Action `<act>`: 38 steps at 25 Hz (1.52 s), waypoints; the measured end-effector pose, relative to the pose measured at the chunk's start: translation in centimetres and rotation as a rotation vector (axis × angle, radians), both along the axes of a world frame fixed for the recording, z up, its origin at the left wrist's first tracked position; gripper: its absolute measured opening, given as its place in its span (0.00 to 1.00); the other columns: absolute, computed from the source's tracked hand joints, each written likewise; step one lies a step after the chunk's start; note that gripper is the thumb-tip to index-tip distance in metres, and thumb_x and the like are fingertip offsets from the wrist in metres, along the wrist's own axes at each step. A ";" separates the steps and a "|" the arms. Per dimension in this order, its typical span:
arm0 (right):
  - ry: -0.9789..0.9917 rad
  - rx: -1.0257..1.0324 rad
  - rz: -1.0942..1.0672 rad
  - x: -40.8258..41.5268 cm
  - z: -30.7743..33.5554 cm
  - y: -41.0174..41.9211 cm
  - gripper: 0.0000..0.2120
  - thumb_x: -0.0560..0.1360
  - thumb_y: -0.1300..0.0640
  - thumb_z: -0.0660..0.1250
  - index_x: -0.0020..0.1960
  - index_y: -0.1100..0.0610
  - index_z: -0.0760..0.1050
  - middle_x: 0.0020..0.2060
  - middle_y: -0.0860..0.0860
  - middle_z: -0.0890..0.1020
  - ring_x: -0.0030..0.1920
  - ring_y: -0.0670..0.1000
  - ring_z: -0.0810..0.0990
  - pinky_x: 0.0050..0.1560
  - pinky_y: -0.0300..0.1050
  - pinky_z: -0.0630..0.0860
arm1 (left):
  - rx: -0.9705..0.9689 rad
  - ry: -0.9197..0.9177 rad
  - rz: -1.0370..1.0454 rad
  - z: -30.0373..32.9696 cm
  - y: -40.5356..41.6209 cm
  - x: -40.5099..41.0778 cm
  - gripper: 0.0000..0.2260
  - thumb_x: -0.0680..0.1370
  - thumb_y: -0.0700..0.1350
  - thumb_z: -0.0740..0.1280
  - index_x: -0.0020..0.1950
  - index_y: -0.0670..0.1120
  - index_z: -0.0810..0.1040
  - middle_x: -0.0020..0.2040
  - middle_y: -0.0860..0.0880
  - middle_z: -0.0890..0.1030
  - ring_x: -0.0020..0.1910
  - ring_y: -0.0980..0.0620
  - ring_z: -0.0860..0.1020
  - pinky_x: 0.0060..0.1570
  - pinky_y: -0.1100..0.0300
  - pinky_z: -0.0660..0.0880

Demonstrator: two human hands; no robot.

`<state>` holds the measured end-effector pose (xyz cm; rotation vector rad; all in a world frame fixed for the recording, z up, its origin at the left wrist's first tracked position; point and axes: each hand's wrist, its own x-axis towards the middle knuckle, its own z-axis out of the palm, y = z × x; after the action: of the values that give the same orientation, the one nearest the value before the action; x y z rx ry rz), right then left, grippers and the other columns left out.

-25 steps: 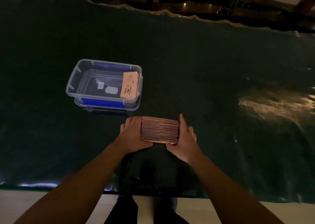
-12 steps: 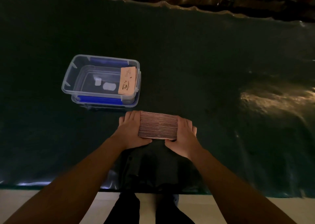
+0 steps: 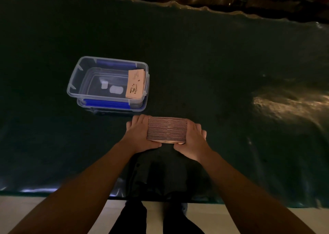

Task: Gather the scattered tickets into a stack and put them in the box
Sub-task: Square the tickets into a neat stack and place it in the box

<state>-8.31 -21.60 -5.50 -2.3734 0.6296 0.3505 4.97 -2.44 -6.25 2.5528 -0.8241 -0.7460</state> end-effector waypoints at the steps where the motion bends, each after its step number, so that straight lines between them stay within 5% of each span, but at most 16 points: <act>1: -0.004 0.001 -0.001 0.1 0.0 -0.1 0.45 0.70 0.47 0.76 0.81 0.52 0.59 0.75 0.50 0.69 0.77 0.54 0.62 0.78 0.58 0.56 | -0.010 0.002 0.006 0.0 -0.1 0.1 0.49 0.65 0.64 0.80 0.79 0.51 0.61 0.76 0.49 0.66 0.76 0.47 0.62 0.77 0.43 0.58; 7: 0.013 0.021 -0.009 0.2 0.0 -0.1 0.43 0.69 0.47 0.76 0.79 0.51 0.61 0.74 0.48 0.71 0.76 0.54 0.63 0.78 0.58 0.57 | -0.003 0.028 0.020 0.0 -0.3 0.2 0.50 0.65 0.63 0.81 0.80 0.51 0.61 0.77 0.49 0.66 0.77 0.47 0.62 0.78 0.42 0.58; 11: 0.009 0.130 -0.034 0.2 1.3 -0.3 0.41 0.67 0.52 0.80 0.76 0.50 0.66 0.64 0.44 0.74 0.72 0.51 0.68 0.75 0.56 0.64 | -0.113 0.117 0.066 1.0 0.6 -0.2 0.46 0.61 0.59 0.84 0.74 0.54 0.67 0.71 0.53 0.70 0.73 0.50 0.67 0.75 0.44 0.66; 14: -0.006 0.326 -0.063 0.1 2.7 -0.7 0.41 0.66 0.60 0.82 0.74 0.49 0.67 0.60 0.40 0.76 0.66 0.45 0.76 0.62 0.42 0.77 | -0.292 0.255 0.173 2.6 1.4 -1.1 0.43 0.60 0.52 0.87 0.69 0.60 0.68 0.66 0.58 0.75 0.67 0.56 0.74 0.70 0.52 0.71; 17: -0.023 0.478 -0.076 0.0 4.0 -1.1 0.40 0.66 0.65 0.82 0.70 0.47 0.68 0.59 0.40 0.79 0.59 0.40 0.80 0.49 0.33 0.77 | -0.404 0.351 0.256 4.9 1.6 -1.8 0.42 0.61 0.45 0.87 0.69 0.59 0.70 0.64 0.59 0.79 0.63 0.61 0.77 0.63 0.60 0.73; 22: -0.038 0.685 -0.098 0.3 7.1 -1.1 0.43 0.63 0.63 0.84 0.73 0.47 0.71 0.63 0.43 0.82 0.66 0.46 0.80 0.68 0.50 0.78 | -0.657 0.471 0.442 8.9 1.7 -3.6 0.39 0.61 0.39 0.86 0.68 0.55 0.73 0.64 0.51 0.82 0.63 0.53 0.82 0.59 0.50 0.83; 28: 0.020 0.890 -0.140 1.3 10.4 1.5 0.34 0.67 0.57 0.83 0.68 0.44 0.73 0.61 0.49 0.84 0.61 0.58 0.84 0.55 0.51 0.80 | -1.055 0.792 0.716 10.7 0.5 -5.1 0.47 0.58 0.45 0.86 0.74 0.44 0.72 0.66 0.38 0.81 0.65 0.38 0.82 0.55 0.45 0.83; 34: -0.001 0.967 -0.172 5.2 12.5 3.7 0.32 0.74 0.53 0.79 0.74 0.51 0.71 0.63 0.52 0.83 0.63 0.57 0.83 0.67 0.58 0.80 | -1.016 0.752 0.747 13.1 1.9 -0.5 0.34 0.65 0.46 0.80 0.70 0.47 0.76 0.63 0.41 0.84 0.63 0.40 0.82 0.57 0.44 0.81; 38: -0.127 0.896 -0.204 10.5 13.7 5.3 0.37 0.74 0.50 0.79 0.79 0.45 0.65 0.69 0.50 0.79 0.65 0.53 0.83 0.65 0.56 0.82 | -0.880 0.774 0.680 14.4 4.3 5.0 0.27 0.70 0.45 0.78 0.68 0.50 0.76 0.62 0.43 0.84 0.63 0.41 0.81 0.61 0.41 0.79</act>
<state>2.24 -16.34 8.20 -1.4508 0.5016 0.3022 9.94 1.84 8.17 1.4022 0.0289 -0.7905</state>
